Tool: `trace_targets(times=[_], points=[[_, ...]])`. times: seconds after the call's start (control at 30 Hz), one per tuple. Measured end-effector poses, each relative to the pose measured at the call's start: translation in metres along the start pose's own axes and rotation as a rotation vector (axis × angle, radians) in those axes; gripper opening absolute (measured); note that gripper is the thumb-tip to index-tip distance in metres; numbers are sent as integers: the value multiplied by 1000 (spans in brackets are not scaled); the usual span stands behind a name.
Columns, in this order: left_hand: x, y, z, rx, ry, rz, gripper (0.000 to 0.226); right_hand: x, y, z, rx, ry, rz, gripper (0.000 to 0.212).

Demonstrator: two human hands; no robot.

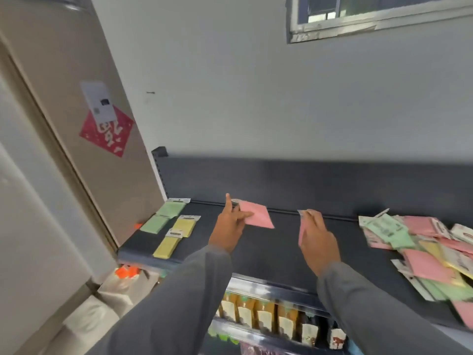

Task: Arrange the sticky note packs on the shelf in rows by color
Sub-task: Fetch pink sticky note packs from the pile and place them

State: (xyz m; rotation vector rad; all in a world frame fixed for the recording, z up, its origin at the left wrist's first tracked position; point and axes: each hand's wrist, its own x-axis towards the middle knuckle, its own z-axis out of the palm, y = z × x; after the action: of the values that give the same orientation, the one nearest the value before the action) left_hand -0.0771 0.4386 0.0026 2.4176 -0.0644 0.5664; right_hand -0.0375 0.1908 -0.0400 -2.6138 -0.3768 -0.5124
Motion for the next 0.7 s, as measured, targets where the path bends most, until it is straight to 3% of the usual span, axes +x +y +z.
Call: trace_targets(times=[0.13,0.23,0.33,0.7], points=[[0,-95,-71,-63,10,-102,32,17,-94,40,-32,-38,-69,77],[8,-156,-111,-155,52,-175,34,30,-159,62,58,-20,-59,65],[21,-188,-123,-46,-23,-141,33,39,-196,82,101,-31,-47,62],[90,-220,-71,-183,-173,124,39,107,-173,110,133,-23,122,52]])
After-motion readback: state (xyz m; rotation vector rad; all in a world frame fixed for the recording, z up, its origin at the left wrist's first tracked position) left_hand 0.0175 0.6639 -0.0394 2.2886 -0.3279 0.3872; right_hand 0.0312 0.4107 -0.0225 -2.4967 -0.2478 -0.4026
